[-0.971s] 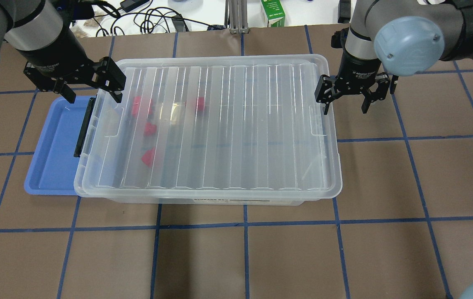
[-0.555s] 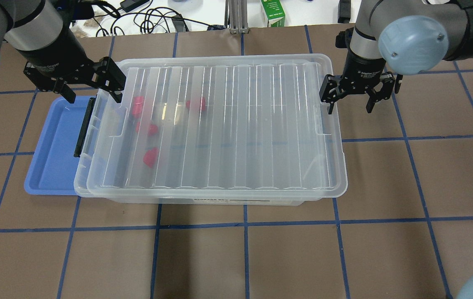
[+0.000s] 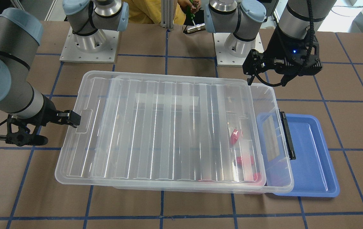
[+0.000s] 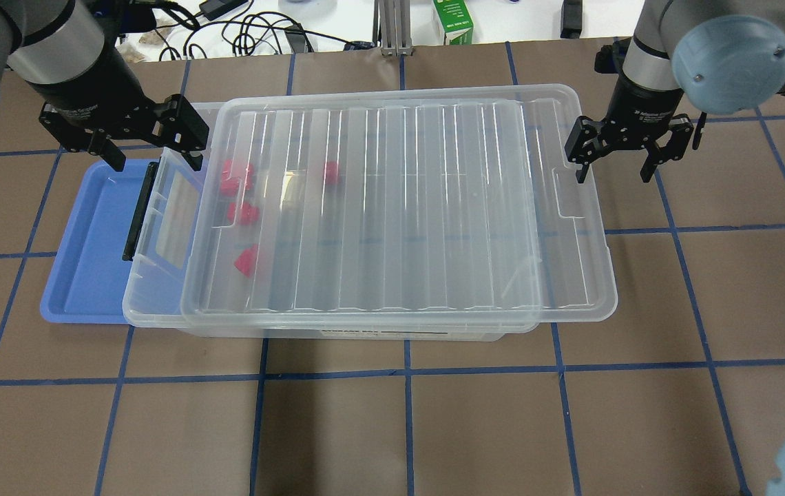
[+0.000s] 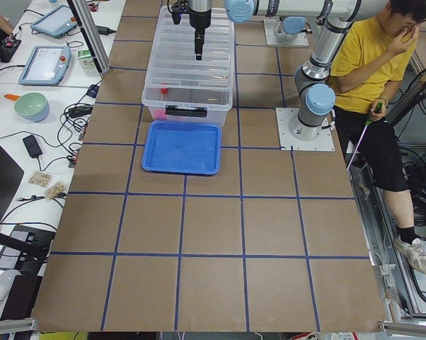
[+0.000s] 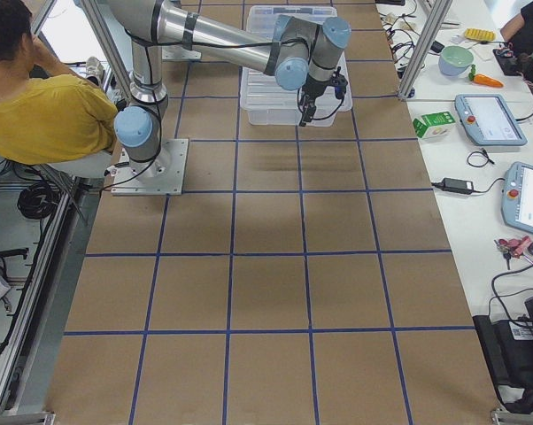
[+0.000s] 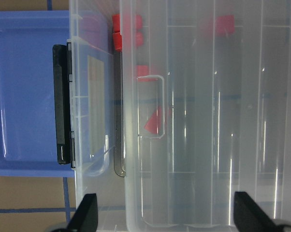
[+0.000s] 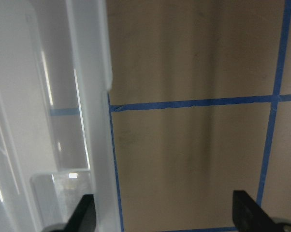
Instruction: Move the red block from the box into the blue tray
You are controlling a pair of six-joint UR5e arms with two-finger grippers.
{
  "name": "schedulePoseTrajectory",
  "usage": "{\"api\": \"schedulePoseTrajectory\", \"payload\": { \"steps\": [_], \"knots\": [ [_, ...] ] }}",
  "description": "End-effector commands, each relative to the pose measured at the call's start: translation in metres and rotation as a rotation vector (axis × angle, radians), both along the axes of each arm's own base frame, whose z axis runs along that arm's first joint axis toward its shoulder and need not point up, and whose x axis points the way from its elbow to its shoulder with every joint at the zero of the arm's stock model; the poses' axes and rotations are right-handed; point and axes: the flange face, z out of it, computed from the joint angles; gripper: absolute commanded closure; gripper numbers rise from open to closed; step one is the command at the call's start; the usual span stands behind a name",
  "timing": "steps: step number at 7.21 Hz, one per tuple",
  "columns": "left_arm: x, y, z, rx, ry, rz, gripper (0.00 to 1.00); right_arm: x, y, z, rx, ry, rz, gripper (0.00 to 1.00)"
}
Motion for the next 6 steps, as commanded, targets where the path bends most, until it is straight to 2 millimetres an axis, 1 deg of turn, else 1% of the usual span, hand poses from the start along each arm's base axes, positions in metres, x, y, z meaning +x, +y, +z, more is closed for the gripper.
{"api": "schedulePoseTrajectory", "payload": {
  "steps": [1,2,5,6],
  "knots": [
    [0.0,0.0,0.0,0.0,0.0,0.0,0.0,-0.029,-0.002,0.001,-0.003,-0.001,-0.04,0.0],
    [0.0,0.0,0.0,0.0,0.0,-0.001,0.0,-0.033,-0.003,0.004,-0.01,0.001,-0.045,0.0],
    [0.0,0.002,-0.002,0.004,0.002,0.0,0.0,-0.044,-0.002,0.004,0.0,0.043,-0.014,0.0],
    [0.0,0.001,-0.002,0.005,0.002,0.0,0.0,-0.055,-0.002,0.004,0.001,0.043,-0.02,0.0]
  ]
}}
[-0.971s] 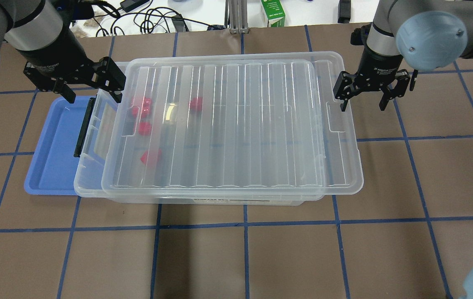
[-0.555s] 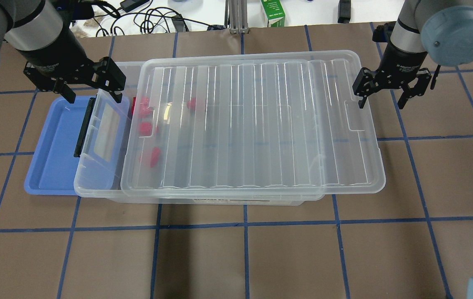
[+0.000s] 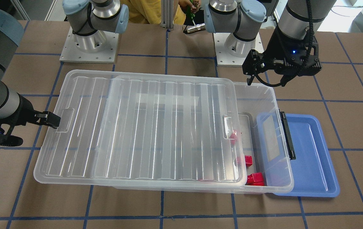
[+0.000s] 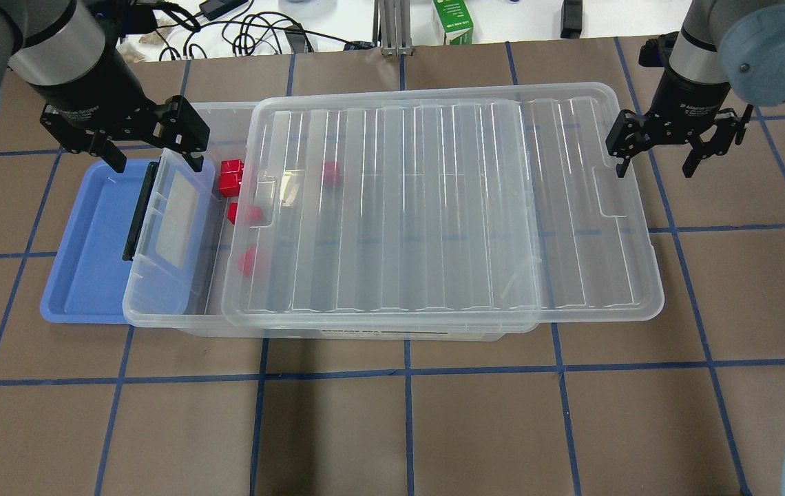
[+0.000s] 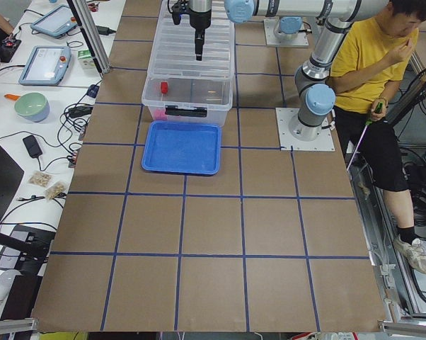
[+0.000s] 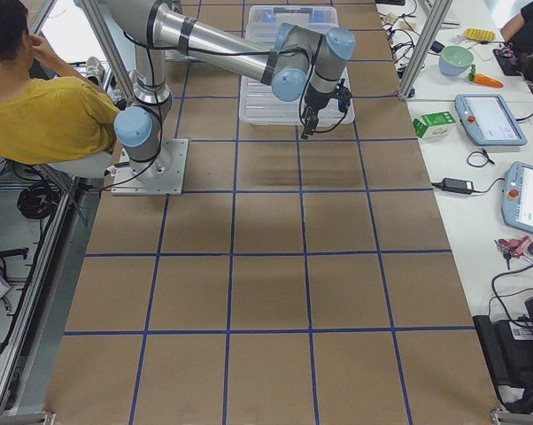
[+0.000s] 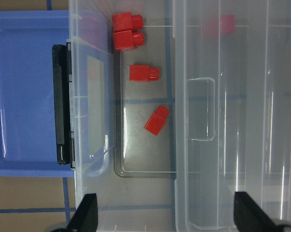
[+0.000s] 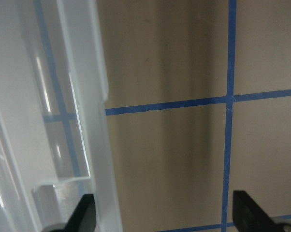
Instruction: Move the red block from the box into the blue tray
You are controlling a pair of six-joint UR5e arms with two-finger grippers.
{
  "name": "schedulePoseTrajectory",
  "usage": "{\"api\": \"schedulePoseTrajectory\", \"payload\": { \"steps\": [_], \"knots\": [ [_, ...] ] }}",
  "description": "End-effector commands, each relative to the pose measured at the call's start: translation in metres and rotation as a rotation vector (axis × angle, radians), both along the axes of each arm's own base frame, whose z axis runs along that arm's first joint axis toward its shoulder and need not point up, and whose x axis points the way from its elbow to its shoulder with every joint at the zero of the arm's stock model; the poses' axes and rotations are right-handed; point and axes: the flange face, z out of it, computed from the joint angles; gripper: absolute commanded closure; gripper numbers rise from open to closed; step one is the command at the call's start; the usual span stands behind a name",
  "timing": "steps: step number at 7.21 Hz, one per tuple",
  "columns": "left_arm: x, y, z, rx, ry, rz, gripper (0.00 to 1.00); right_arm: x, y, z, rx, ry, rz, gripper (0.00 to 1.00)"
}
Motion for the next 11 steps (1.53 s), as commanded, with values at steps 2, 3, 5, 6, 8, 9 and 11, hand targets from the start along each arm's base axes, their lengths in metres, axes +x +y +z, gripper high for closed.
{"api": "schedulePoseTrajectory", "payload": {
  "steps": [2,3,5,6,8,9,11],
  "knots": [
    [0.0,0.0,0.0,0.001,0.002,-0.002,0.0,-0.033,0.0,0.001,0.004,-0.004,0.007,0.0],
    [0.0,0.0,0.0,0.001,0.002,0.0,0.0,-0.035,0.0,0.002,0.0,-0.005,0.013,0.0],
    [0.0,0.0,0.0,-0.001,0.002,-0.002,0.0,-0.038,0.0,0.004,0.004,0.021,0.018,0.0],
    [0.0,0.0,0.0,-0.001,0.002,0.0,0.0,-0.045,0.0,0.004,0.007,0.025,0.02,0.0],
    [0.0,-0.001,-0.002,0.004,0.002,0.0,0.0,-0.058,0.001,0.004,0.01,0.018,0.03,0.0],
    [0.0,-0.001,-0.003,0.005,0.002,0.0,0.0,-0.059,0.001,0.004,0.009,0.019,0.029,0.0],
    [0.0,-0.001,-0.002,0.004,0.002,0.0,0.0,-0.059,0.001,0.006,0.005,0.018,0.028,0.0]
  ]
}}
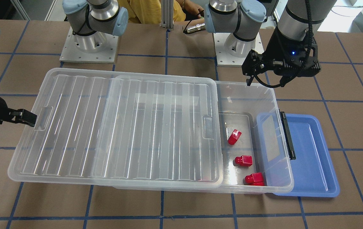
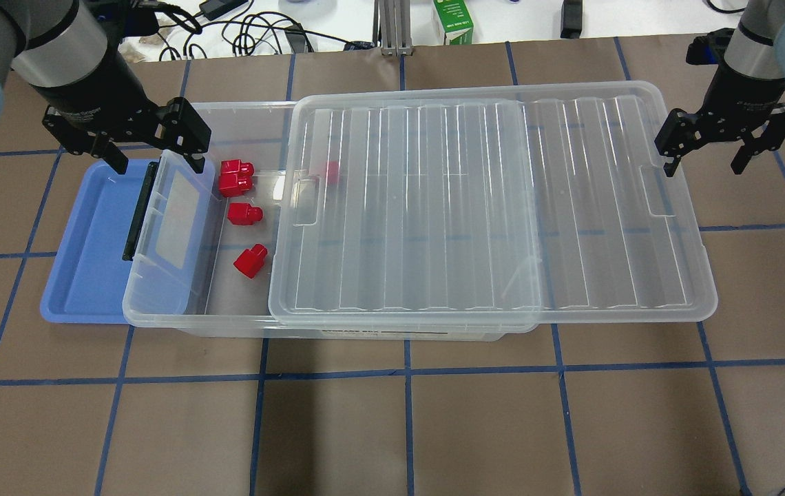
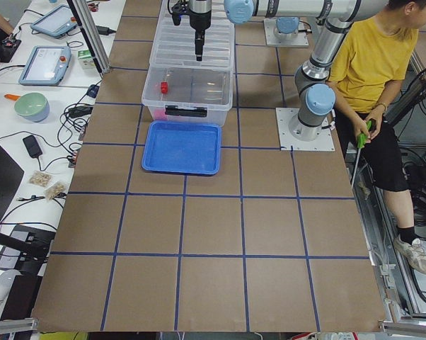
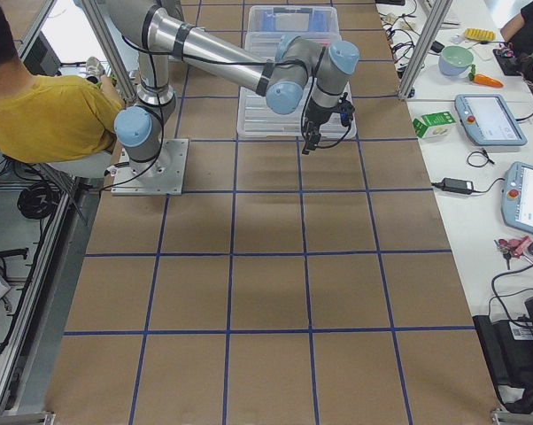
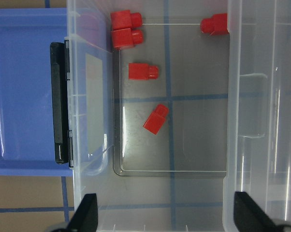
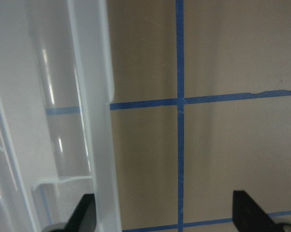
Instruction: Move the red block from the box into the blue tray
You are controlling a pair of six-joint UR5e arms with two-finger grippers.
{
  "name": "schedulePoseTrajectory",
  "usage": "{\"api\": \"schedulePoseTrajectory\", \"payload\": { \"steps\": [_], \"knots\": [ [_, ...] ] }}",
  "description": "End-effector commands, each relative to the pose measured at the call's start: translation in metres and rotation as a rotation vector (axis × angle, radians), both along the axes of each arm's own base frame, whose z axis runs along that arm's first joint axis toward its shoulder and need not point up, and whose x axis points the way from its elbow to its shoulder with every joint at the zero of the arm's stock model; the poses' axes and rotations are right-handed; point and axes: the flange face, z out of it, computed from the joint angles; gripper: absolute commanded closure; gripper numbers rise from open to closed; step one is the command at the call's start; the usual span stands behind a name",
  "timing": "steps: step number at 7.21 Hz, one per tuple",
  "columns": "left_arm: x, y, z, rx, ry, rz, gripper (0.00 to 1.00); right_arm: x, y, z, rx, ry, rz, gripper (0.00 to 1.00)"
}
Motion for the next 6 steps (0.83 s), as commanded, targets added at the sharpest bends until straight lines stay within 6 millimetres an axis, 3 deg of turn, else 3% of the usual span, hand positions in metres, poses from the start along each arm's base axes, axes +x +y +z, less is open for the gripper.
{"api": "schedulePoseTrajectory", "payload": {
  "steps": [1,4,6],
  "knots": [
    [0.0,0.0,0.0,0.0,0.0,0.0,0.0,0.0,0.0,0.001,-0.001,-0.001,0.0,0.0],
    [0.0,0.0,-0.007,0.015,0.002,-0.014,0.0,0.004,0.0,0.011,-0.02,-0.007,-0.012,0.0],
    [-0.003,-0.005,-0.046,0.086,0.008,-0.046,0.0,0.008,0.01,0.044,-0.065,0.007,-0.007,0.0]
  ]
}}
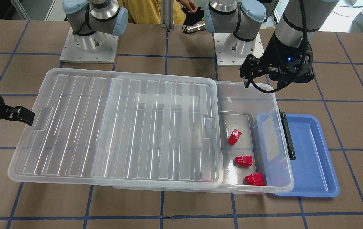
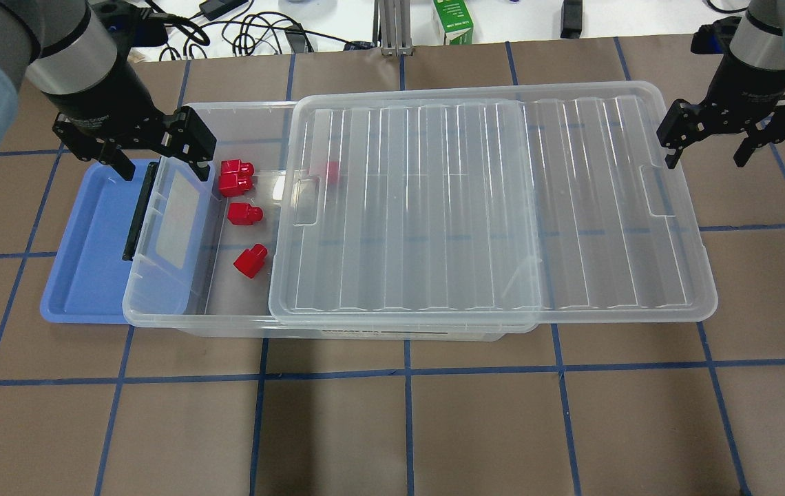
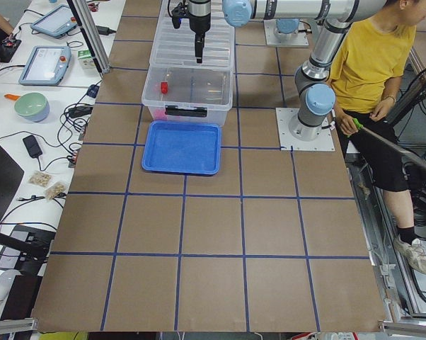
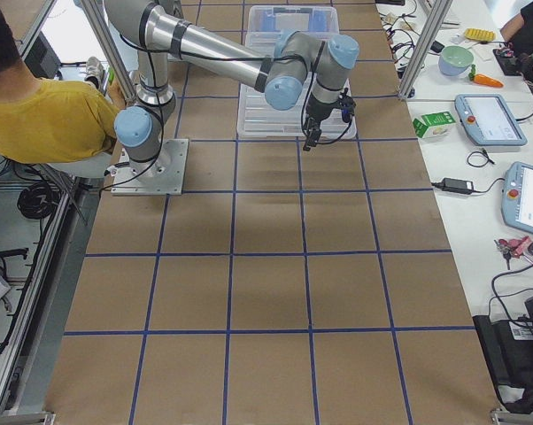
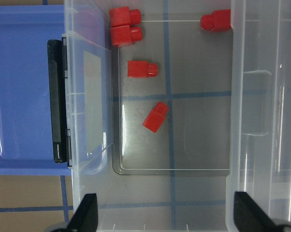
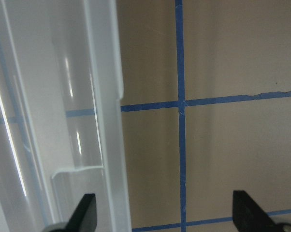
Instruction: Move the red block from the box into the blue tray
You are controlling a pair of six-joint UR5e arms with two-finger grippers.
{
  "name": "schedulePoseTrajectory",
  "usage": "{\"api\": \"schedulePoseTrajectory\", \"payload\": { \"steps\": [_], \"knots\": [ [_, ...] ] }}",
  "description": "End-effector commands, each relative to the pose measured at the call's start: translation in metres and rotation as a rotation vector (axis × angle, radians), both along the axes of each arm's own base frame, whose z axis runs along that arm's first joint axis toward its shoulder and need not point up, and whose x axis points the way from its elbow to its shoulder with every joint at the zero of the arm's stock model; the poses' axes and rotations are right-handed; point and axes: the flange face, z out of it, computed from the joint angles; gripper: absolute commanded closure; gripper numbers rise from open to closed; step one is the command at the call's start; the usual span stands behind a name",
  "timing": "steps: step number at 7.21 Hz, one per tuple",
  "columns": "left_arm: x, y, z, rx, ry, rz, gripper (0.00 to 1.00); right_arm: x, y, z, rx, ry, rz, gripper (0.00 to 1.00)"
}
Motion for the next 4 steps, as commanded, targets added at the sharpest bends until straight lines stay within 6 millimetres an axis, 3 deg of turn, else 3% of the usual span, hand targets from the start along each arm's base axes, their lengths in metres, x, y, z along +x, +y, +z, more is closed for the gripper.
{"api": "schedulePoseTrajectory", "payload": {
  "steps": [1,2,4],
  "knots": [
    [-0.004,-0.005,-0.051,0.022,0.007,-0.032,0.0,0.01,0.02,0.043,-0.044,0.009,0.006,0.0],
    [-0.007,0.0,-0.093,0.046,0.007,-0.04,0.0,0.019,0.035,0.068,-0.08,-0.011,0.005,0.0],
    [-0.009,0.007,-0.145,0.01,0.013,-0.126,0.0,0.033,0.074,0.109,-0.089,-0.013,0.001,0.0]
  ]
}}
